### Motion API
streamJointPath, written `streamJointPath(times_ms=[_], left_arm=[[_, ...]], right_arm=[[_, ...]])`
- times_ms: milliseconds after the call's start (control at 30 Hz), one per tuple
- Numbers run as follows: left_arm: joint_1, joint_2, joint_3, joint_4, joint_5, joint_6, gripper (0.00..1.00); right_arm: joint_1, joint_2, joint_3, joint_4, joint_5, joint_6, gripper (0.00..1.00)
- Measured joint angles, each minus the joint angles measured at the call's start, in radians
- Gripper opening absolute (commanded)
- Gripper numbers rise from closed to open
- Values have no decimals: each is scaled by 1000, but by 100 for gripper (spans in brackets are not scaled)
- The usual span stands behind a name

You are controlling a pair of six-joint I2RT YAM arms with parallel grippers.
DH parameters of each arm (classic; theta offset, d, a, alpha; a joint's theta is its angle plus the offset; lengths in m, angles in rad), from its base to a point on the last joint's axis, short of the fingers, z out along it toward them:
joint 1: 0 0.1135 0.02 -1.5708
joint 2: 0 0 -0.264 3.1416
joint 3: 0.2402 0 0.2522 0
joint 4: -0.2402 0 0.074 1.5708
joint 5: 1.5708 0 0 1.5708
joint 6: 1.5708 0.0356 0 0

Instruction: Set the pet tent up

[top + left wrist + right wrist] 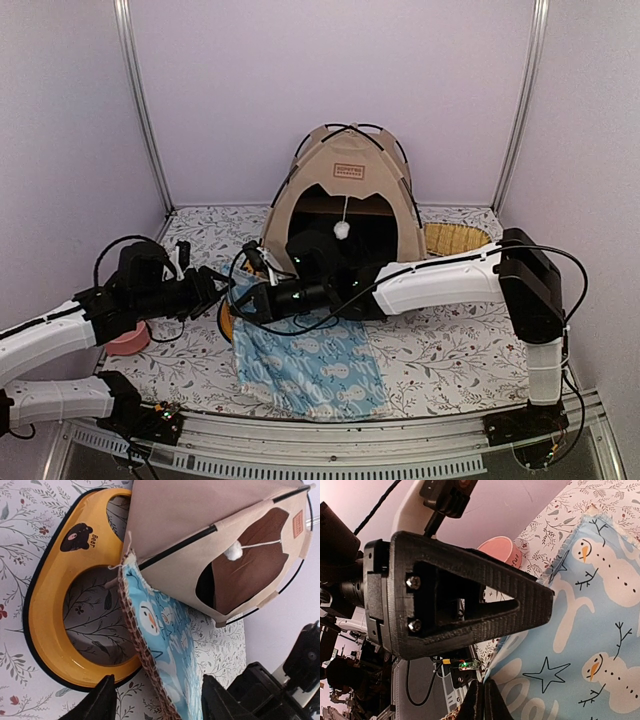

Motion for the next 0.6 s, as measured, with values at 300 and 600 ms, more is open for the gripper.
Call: streamJointPath(times_ms=[300,600], left_arm=[[-3,36,-45,37,1,-15,21],[-3,51,-44,24,-9,53,53]], right_arm=[[1,-33,-39,-36,3,-40,38],[-71,-331,-351,-62,49,-53,61]])
